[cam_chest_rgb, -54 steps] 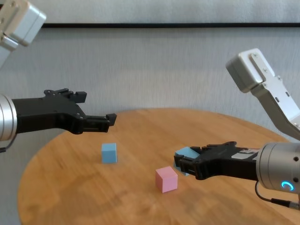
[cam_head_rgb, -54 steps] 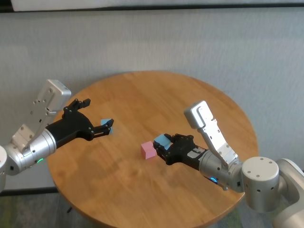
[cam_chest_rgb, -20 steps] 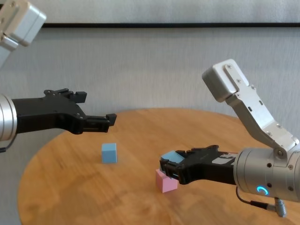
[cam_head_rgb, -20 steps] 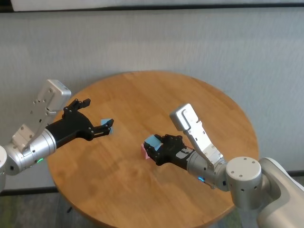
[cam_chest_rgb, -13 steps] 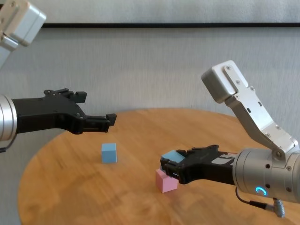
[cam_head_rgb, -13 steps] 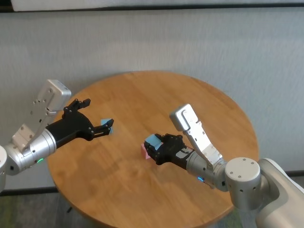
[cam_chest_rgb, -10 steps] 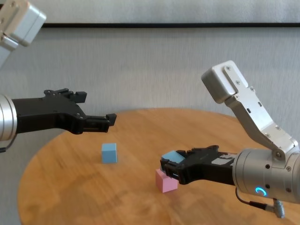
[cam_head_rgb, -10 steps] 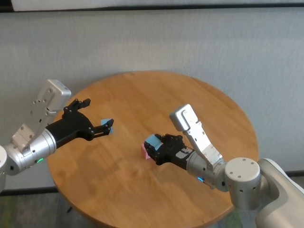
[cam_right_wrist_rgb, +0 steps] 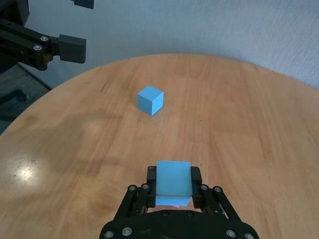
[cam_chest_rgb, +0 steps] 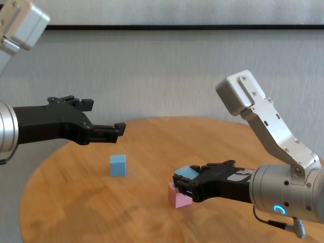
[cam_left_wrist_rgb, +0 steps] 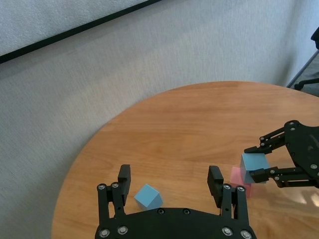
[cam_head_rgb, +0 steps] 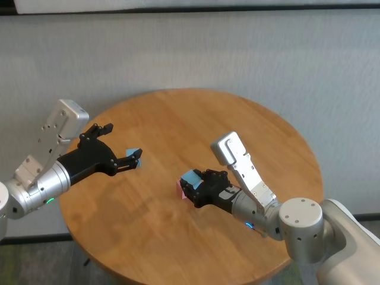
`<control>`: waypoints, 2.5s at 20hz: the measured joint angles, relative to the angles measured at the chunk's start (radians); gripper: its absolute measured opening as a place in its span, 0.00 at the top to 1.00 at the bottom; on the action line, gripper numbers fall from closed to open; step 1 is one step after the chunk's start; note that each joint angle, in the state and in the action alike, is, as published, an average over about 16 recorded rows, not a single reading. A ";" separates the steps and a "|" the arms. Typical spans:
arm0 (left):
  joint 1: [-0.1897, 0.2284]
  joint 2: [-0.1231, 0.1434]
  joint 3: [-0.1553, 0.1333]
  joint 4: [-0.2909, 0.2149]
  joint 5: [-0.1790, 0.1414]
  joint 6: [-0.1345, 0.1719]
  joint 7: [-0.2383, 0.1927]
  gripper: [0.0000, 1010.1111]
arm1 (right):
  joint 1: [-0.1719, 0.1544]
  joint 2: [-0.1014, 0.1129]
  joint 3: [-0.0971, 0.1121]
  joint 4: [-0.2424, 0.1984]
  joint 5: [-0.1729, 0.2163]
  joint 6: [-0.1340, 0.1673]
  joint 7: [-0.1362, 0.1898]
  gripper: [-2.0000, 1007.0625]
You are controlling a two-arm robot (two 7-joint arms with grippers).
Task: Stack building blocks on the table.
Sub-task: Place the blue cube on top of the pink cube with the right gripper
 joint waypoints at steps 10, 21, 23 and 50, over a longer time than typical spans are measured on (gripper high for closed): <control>0.000 0.000 0.000 0.000 0.000 0.000 0.000 0.01 | 0.007 -0.012 0.002 0.018 -0.004 -0.002 -0.002 0.64; 0.000 0.000 0.000 0.000 0.000 0.000 0.000 0.01 | 0.018 -0.030 0.013 0.046 -0.004 -0.008 -0.013 0.64; 0.000 0.000 0.000 0.000 0.000 0.000 0.000 0.01 | 0.021 -0.033 0.015 0.051 -0.004 -0.008 -0.014 0.64; 0.000 0.000 0.000 0.000 0.000 0.000 0.000 0.01 | 0.037 -0.054 0.015 0.071 -0.006 0.013 -0.016 0.62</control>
